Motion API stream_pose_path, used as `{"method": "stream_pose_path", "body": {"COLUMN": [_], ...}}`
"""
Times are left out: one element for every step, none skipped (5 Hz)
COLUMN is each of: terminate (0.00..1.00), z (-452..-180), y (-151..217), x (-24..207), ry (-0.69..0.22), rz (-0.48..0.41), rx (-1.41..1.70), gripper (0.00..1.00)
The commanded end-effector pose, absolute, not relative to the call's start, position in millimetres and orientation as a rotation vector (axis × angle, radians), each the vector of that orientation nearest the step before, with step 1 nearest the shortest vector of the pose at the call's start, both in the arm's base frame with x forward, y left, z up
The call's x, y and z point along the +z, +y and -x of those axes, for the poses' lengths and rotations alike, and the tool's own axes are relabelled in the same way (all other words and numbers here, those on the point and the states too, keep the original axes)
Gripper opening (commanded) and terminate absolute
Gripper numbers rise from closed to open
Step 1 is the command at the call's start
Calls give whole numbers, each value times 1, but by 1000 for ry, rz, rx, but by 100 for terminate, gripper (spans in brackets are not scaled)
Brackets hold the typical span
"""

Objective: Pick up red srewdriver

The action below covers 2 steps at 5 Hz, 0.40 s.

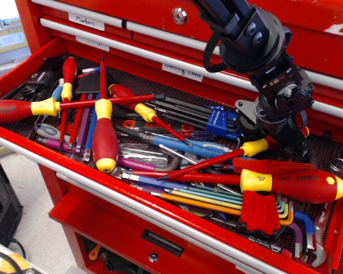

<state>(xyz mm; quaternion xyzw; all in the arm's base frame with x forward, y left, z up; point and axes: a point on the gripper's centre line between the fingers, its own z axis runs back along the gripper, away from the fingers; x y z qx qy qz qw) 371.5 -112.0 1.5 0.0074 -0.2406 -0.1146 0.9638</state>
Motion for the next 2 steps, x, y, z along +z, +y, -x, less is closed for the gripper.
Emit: {"method": "stream_pose_path", "body": {"terminate": [0, 0], "z": [-357, -347], "y": [-143, -159], "x": [0, -1], "ry": [-471, -456], "rz": [84, 128], "rx": [-138, -72], "gripper": [100, 0]}}
